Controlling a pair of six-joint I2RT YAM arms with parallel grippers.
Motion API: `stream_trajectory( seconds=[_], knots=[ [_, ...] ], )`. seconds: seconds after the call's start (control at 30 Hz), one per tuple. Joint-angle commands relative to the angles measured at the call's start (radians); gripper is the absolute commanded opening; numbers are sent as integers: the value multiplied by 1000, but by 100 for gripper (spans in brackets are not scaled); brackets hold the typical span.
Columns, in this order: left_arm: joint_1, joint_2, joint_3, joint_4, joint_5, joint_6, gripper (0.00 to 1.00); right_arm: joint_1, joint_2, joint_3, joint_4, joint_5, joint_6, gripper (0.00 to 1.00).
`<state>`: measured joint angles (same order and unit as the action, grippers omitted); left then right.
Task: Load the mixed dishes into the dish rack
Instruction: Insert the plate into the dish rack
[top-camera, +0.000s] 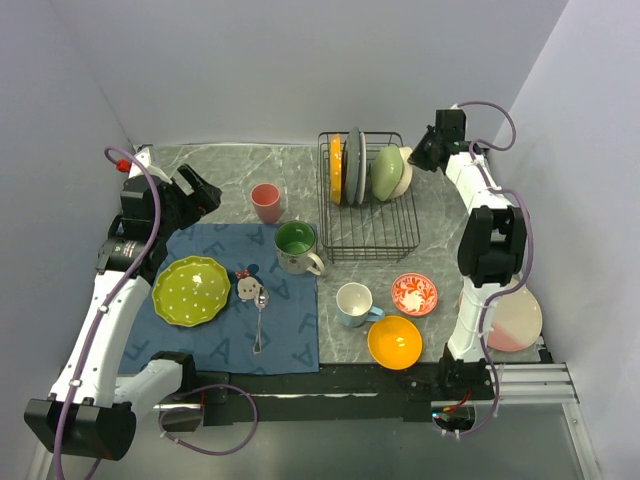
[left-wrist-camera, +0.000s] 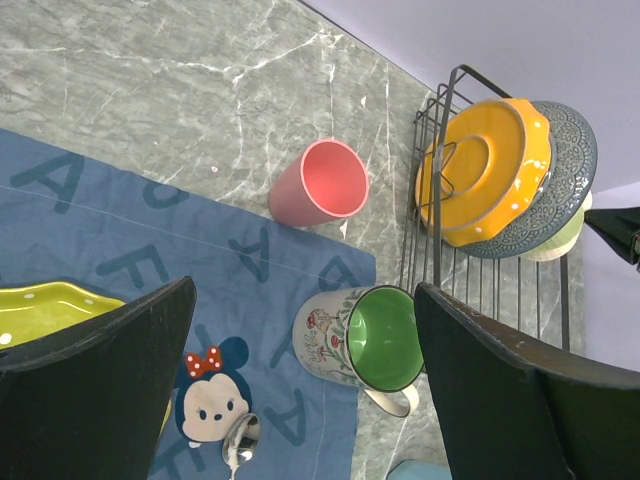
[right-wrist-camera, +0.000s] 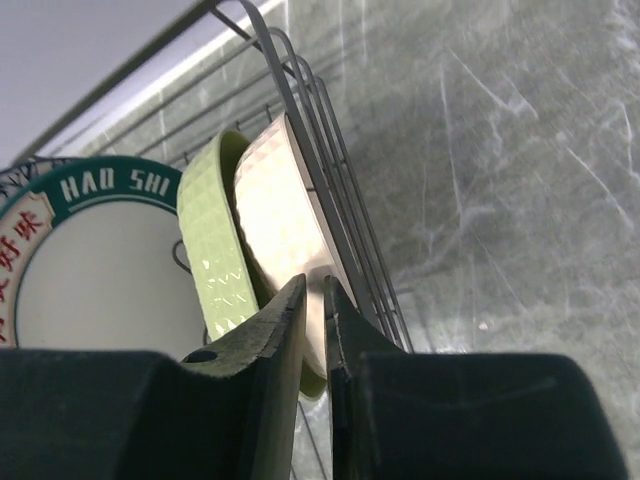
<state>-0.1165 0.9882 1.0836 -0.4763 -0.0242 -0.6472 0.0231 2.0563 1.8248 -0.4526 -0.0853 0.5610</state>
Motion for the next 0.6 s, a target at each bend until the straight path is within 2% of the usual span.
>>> stream_trajectory(
  seconds=[0.0, 0.4, 0.57],
  knots=[
    [3, 0, 24, 18, -16, 11, 97, -6, 71, 53, 75, -7, 22, 20],
    [5, 4, 25, 13, -20, 12, 97, -8, 128, 119, 104, -70, 27, 20],
    [5, 0, 24, 15, -26, 14, 97, -6, 22, 13, 149, 7, 20, 20]
  ],
)
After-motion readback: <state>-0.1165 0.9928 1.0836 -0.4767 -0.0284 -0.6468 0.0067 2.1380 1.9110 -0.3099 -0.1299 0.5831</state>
